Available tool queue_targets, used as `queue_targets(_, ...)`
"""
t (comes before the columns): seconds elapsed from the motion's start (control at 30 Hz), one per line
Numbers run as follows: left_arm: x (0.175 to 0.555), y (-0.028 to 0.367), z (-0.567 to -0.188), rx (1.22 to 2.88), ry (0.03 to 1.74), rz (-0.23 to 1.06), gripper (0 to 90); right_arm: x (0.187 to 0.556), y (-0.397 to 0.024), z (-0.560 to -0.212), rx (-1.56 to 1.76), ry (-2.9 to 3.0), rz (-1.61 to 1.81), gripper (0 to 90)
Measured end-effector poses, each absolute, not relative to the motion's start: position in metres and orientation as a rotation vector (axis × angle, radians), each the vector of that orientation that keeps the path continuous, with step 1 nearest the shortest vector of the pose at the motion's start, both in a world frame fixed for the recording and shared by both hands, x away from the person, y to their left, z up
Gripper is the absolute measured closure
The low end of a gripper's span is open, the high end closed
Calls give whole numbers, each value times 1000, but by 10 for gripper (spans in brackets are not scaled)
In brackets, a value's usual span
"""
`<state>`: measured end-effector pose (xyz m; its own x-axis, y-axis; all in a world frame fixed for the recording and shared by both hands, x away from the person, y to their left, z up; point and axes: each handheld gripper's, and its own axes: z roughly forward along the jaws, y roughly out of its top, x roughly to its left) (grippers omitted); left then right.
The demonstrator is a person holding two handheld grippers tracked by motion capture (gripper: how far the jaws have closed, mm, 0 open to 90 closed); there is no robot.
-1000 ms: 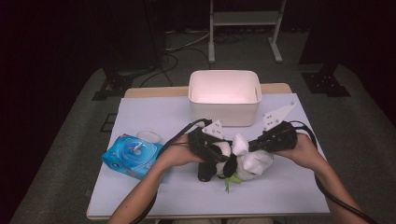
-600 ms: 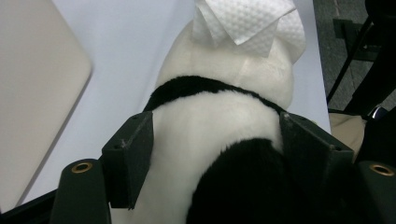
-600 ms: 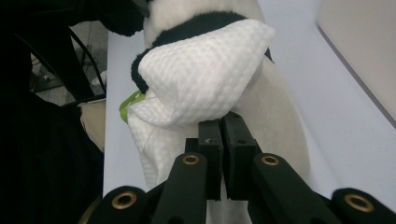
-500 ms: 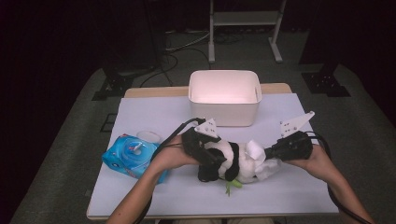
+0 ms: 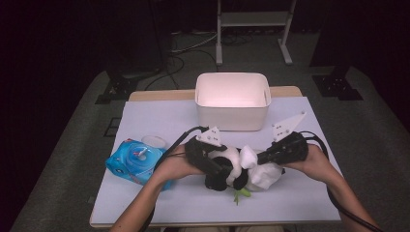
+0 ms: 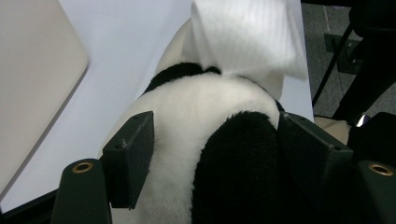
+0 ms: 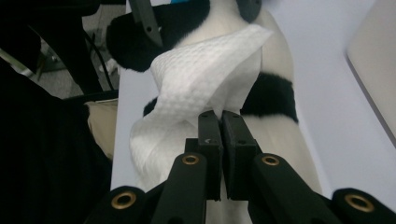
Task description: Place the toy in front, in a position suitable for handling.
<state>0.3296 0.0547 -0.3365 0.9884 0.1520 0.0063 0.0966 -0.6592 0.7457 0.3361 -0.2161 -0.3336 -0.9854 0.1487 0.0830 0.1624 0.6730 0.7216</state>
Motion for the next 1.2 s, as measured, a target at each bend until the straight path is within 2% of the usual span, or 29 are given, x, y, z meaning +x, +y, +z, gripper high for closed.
queue_targets(0.23, 330, 59, -339, 2273, 178, 74, 287, 339, -193, -336, -211, -2882, -1204, 861)
queue_targets(0.6, 329, 58, -340, 2279, 183, 85, 286, 338, -250, -330, -402, -2910, -1275, 862)
queue_targets(0.77, 329, 58, -339, 2287, 183, 84, 284, 337, -256, -330, -416, -2924, -1277, 864)
queue_targets(1.2, 325, 58, -340, 2279, 168, 90, 291, 341, -198, -334, -253, -2936, -1192, 849)
